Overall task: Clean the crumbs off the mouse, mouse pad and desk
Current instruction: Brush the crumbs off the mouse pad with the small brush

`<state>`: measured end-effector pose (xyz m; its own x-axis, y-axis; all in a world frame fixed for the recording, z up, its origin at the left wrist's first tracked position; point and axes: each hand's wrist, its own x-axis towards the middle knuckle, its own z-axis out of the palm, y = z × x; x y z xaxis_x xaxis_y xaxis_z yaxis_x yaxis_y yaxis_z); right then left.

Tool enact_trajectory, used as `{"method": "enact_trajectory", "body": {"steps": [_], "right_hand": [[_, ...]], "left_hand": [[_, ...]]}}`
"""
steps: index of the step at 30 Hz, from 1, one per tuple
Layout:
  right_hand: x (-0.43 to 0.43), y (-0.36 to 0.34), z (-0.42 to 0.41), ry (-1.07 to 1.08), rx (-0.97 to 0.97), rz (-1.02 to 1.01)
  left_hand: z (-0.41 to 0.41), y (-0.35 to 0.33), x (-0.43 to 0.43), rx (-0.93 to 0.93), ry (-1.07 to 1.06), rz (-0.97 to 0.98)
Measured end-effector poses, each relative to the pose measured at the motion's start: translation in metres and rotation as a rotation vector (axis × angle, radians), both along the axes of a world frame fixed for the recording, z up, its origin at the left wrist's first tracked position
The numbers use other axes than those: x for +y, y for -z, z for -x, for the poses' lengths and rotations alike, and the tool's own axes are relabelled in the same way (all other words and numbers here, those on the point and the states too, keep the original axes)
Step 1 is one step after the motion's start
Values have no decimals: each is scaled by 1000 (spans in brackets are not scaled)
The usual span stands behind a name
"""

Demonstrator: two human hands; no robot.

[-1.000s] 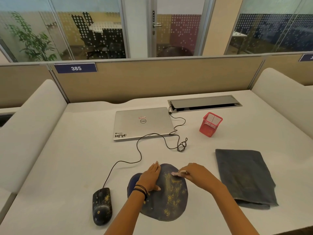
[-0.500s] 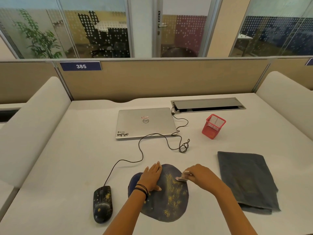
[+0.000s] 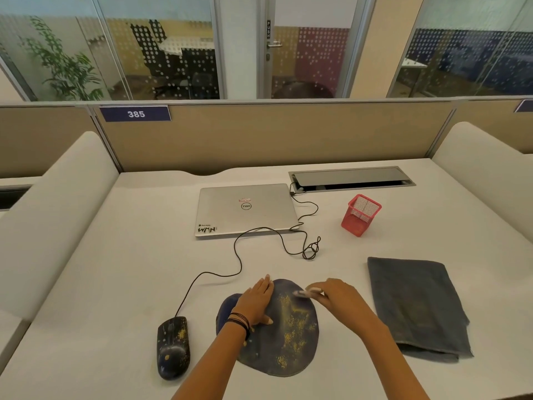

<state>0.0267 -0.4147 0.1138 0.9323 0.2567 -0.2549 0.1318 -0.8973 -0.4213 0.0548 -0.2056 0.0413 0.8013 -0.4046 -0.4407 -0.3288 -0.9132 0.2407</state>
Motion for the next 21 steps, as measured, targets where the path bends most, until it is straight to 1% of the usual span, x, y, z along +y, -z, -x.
{"method": "enact_trajectory", "body": {"steps": [5,7,10,14,18,19,21], "right_hand": [[-7,1,5,25,74,6],[-11,-1,3,18,36,30],[-13,-1,2,33,-36,-4],[-16,6,6,28,16,33],[-14,6,5,48,-57,5],[-12,5,5,59,-63,-17],[-11,8,6,46,-39,-1]], "left_hand": [[0,0,1,-8,1,20],[0,1,1,-12,7,19],[-1,2,2,-10,13,21],[-2,3,2,-16,20,21],[-3,4,2,-16,19,27],[-3,4,2,-17,19,25],[-3,4,2,-21,22,20]]}}
